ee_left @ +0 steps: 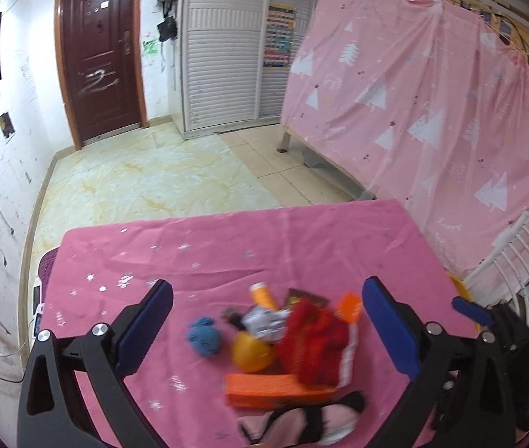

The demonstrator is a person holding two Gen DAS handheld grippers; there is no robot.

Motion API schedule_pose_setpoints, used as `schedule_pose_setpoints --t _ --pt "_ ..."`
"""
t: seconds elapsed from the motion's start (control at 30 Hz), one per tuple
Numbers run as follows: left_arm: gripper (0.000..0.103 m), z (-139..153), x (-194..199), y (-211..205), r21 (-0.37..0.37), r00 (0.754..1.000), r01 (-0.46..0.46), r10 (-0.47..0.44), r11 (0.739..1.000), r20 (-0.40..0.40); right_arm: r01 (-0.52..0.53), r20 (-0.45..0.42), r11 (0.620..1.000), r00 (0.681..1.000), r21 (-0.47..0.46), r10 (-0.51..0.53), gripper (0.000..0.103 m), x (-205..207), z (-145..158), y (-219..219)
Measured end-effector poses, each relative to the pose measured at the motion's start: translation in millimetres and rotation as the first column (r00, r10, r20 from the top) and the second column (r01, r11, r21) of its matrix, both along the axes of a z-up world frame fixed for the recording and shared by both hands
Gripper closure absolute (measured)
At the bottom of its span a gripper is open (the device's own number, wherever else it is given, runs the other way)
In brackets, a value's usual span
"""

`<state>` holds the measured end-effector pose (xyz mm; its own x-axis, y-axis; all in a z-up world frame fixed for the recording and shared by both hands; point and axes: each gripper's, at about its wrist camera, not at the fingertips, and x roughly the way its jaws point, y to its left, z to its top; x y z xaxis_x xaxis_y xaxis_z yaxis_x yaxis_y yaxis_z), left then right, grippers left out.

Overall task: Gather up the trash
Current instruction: 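Move both tools back over the remaining table items, then grasp the red knit hat with the right tool while the left tool grasps the blue knitted ball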

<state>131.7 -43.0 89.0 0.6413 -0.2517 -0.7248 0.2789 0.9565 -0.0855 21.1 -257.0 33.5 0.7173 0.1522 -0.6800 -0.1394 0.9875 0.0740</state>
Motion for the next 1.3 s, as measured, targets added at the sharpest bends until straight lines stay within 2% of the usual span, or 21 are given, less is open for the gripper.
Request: schedule_pose_setpoints --t 0.13,0.27,0.6,0.9,1.03,1.1,1.2,1.3 --pt "0.008 -14 7 26 0.010 0.999 -0.017 0.018 1.000 -0.030 -0.030 -0.012 0.999 0.999 0.025 0.030 0.012 4 2 14" --pt "0.008 -33 16 43 -0.002 0.996 -0.031 0.031 1.000 -0.082 -0.058 -0.019 0.998 0.998 0.005 0.058 0.012 11 5 32" --pt "0.009 -78 36 63 0.044 0.983 -0.108 0.113 0.993 -0.147 -0.127 -0.041 0.991 0.991 -0.049 0.125 0.012 23 6 74" --pt "0.036 -96 43 52 0.022 0.979 -0.045 0.049 0.999 -0.197 -0.131 -0.052 0.990 0.990 -0.058 0.128 0.013 34 6 87" --pt "0.044 -101 45 49 0.020 0.977 -0.036 0.039 0.999 -0.211 -0.140 -0.060 0.986 0.989 -0.086 0.135 0.019 39 3 95" --pt "0.044 -104 45 49 -0.007 0.976 -0.032 0.030 0.999 -0.214 -0.147 -0.062 0.985 0.988 -0.093 0.142 0.020 42 1 99" --pt "0.045 -108 43 47 0.001 0.979 -0.035 0.035 0.999 -0.200 -0.163 -0.070 0.982 0.985 -0.097 0.156 0.025 46 -1 105" --pt "0.056 -109 42 47 0.012 0.981 -0.031 0.033 0.999 -0.193 -0.176 -0.084 0.978 0.982 -0.115 0.167 0.033 50 -5 111"
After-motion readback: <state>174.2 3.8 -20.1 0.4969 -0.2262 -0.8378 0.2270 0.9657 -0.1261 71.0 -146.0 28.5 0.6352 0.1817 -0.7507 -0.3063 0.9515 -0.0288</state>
